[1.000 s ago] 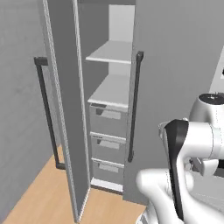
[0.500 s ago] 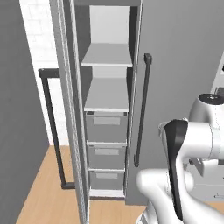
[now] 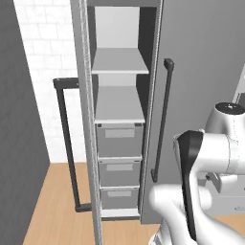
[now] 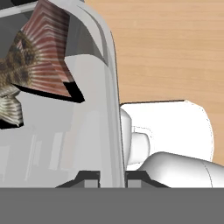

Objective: Take the meat container that has the fish and place it on the second highest rack of the freezer. Then take the vegetable container that has the corn and onion and place it on the highest rack of the freezer.

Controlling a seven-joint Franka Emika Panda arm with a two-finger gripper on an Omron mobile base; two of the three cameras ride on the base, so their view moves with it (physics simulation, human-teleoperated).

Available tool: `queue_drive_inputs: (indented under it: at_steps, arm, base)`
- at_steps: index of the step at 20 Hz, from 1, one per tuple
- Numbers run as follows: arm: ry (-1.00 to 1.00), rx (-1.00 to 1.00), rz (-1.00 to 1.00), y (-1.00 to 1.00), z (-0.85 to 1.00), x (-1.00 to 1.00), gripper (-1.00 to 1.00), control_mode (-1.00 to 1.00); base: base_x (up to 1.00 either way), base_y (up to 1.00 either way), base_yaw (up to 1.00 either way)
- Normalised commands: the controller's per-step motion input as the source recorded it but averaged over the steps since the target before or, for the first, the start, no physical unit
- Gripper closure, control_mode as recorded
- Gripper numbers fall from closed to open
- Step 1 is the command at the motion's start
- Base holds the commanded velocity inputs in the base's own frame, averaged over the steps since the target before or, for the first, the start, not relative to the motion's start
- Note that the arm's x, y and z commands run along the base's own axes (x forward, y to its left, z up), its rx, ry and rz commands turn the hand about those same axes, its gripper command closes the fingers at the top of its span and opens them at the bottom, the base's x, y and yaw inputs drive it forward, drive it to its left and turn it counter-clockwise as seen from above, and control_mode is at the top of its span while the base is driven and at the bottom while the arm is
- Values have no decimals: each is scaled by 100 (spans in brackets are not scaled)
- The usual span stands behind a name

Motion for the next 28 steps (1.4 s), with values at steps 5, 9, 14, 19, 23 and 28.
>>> queue_drive_inputs:
  at_steps: [5,9,14,19,23,28]
  arm:
    - [0,0,0,0,0,0,100,100]
    - [0,0,0,0,0,0,100,100]
    - [0,0,0,0,0,0,100,100]
    - [0,0,0,0,0,0,100,100]
    - [0,0,0,0,0,0,100,100]
    - [0,0,0,0,0,0,100,100]
  base:
    - [0,11,3]
    - [0,33,12]
    - [14,31,17]
    - [41,44,14]
    - [57,41,10]
    - [34,-7,1]
